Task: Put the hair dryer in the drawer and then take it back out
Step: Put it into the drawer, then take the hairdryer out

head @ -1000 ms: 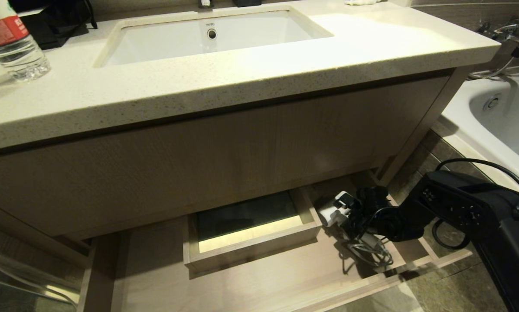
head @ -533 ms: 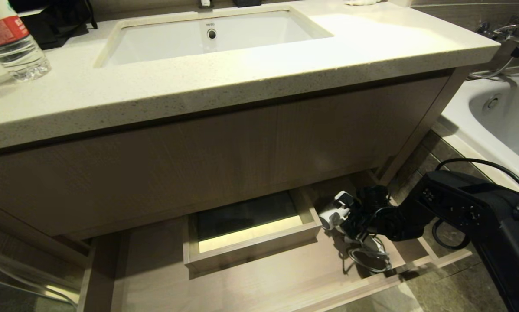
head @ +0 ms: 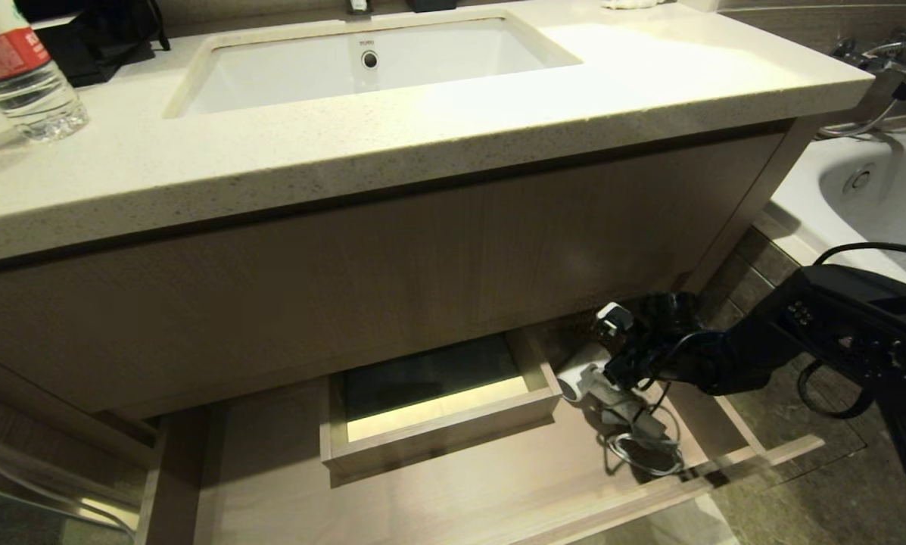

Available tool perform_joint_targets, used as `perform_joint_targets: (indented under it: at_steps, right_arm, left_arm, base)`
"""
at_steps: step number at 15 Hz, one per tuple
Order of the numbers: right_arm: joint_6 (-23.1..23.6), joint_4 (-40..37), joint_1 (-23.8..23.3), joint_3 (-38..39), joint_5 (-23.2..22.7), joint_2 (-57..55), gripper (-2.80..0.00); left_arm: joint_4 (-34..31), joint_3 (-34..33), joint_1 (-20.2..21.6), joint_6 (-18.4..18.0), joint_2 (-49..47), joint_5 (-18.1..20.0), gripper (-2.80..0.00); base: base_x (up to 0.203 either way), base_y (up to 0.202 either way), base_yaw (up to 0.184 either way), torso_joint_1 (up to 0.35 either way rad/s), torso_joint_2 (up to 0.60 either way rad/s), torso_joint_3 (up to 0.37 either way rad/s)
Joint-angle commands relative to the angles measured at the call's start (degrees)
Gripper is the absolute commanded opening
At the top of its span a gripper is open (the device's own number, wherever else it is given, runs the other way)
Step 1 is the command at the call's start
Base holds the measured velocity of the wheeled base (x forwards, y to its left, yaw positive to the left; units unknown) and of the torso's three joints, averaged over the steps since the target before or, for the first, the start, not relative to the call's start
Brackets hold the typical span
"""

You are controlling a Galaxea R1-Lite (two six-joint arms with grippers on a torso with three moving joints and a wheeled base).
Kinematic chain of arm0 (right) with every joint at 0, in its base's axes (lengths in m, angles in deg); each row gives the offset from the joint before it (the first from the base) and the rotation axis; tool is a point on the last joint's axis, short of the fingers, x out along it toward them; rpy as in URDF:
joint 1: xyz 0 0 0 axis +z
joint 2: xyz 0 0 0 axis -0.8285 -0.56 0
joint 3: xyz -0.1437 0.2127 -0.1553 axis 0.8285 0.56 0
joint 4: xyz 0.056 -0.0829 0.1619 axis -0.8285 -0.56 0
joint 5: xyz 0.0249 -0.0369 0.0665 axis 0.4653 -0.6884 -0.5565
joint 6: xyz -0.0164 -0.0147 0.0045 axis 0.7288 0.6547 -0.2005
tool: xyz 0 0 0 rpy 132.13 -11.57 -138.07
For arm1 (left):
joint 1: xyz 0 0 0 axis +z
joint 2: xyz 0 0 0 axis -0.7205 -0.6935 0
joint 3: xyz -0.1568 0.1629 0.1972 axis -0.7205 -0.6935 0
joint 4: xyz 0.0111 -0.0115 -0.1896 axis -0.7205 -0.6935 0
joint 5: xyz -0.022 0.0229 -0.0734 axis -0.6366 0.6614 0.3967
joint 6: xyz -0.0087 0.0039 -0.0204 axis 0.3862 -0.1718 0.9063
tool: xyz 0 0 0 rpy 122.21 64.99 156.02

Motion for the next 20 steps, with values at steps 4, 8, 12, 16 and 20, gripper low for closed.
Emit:
perform_joint_targets:
  at_steps: [4, 8, 12, 16, 20]
  right_arm:
    - [1.3, -1.2, -0.3, 10.3, 0.3, 21.1, -2.80]
    - [1.3, -6.3, -0.2, 19.7, 5.2, 38.2, -2.80]
    - [1.0, -12.2, -0.2, 29.3, 12.0, 57.2, -2.80]
    - [-2.7, -24.9, -1.1, 34.9, 20.7, 78.2, -2.80]
    - [-9.2, -44.3, -3.2, 38.9, 24.3, 98.9, -2.80]
  left_arm:
    - [0.0, 0.0, 0.0, 0.0, 0.0, 0.0, -2.80]
    - [0.0, 0.0, 0.0, 0.0, 0.0, 0.0, -2.80]
    - [0.0, 0.0, 0.0, 0.0, 0.0, 0.0, -2.80]
    - [0.0, 0.0, 0.0, 0.0, 0.0, 0.0, -2.80]
    - [0.0, 0.0, 0.0, 0.0, 0.0, 0.0, -2.80]
  base:
    - [0.000, 0.000, 0.000, 0.000, 0.00, 0.000]
    - [0.000, 0.000, 0.000, 0.000, 0.00, 0.000]
    - [0.000, 0.000, 0.000, 0.000, 0.00, 0.000]
    - [0.000, 0.000, 0.000, 0.000, 0.00, 0.000]
    - [0.000, 0.000, 0.000, 0.000, 0.00, 0.000]
